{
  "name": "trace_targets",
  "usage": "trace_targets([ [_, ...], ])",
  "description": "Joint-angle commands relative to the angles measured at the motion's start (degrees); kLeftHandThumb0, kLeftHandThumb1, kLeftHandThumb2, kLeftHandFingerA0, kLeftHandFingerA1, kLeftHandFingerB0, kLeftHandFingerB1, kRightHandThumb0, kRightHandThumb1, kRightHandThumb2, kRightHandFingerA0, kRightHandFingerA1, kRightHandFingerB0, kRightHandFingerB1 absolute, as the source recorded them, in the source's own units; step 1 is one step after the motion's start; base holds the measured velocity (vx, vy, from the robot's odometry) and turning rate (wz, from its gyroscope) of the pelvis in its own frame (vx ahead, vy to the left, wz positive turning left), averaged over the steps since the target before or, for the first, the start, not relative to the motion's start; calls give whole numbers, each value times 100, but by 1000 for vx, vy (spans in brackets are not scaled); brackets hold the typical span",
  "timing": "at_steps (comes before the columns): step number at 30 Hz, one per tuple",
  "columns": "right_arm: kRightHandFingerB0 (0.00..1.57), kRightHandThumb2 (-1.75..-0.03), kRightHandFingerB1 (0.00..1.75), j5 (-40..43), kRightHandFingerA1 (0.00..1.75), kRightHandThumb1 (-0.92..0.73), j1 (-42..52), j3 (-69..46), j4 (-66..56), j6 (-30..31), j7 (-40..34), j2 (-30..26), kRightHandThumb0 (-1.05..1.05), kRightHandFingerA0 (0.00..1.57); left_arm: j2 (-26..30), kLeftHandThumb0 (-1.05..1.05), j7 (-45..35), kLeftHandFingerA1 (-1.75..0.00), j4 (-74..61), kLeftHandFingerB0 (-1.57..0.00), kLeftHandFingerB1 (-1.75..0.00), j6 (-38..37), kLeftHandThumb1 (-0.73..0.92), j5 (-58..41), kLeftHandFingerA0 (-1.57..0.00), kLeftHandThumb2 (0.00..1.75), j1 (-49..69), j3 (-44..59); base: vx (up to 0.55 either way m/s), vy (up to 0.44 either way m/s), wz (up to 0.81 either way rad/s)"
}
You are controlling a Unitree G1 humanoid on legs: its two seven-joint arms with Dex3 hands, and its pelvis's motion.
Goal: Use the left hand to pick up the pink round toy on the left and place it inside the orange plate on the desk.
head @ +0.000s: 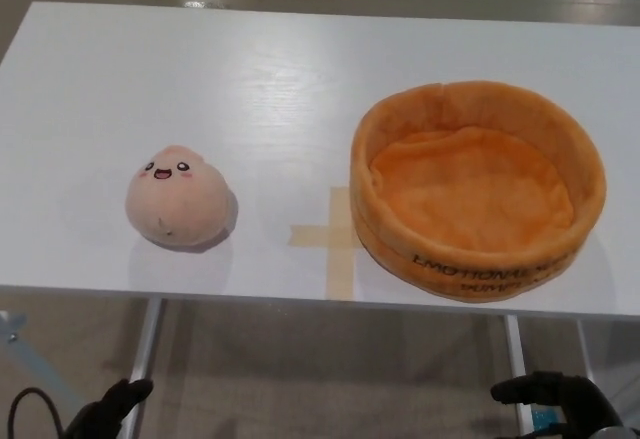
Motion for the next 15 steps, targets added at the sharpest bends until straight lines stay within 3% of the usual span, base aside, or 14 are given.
trace_targets([
  [1, 63, -61, 63, -103, 76, -37, 96, 49, 30, -86, -13, -54, -16, 78, 357, -17, -1179, -50, -785, 0, -47, -1264, 50, -570, -1, 94, 628, 174, 0, 0, 0],
  [3, 63, -61, 63, -132, 76, -37, 81, 69, 33, -76, -24, -65, -16, 78, 458, -17, -1503, -50, -1040, 0, -47, -1460, 50, -681, -1, 94, 751, 189, 0, 0, 0],
  [4, 65, -61, 64, -121, 77, -36, 64, 51, 29, -80, -29, -68, -17, 80, 692, -27, -1956, -31, -1840, -16, -30, -1245, 47, -880, -14, 58, 1057, 157, 0, 0, 0],
  [8, 62, -60, 63, -100, 76, -38, 26, 14, 23, -45, 12, -93, -14, 78, 1236, -30, -3006, -34, -3670, -21, -31, -1065, 46, -1649, -19, 59, 1900, 109, 0, 0, 0],
  [10, 61, -60, 62, -95, 76, -38, 27, 5, 25, -41, 22, -98, -13, 77, 1370, -35, -3207, -35, -3985, -23, -33, -1110, 45, -1824, -21, 61, 2063, 74, 0, 0, 0],
  [13, 62, -60, 63, -66, 77, -37, 30, -34, 22, -53, -1, -80, -12, 78, 1848, -25, -3531, -33, -5152, -36, -32, -1084, 48, -2131, -33, 55, 2684, -49, 0, 0, 0],
  [15, 62, -61, 63, -88, 77, -37, 20, -17, 23, -72, 1, -78, -13, 78, 2167, -25, -3654, -32, -6016, -42, -34, -678, 49, -2311, -37, 55, 3063, -10, 0, 0, 0],
])
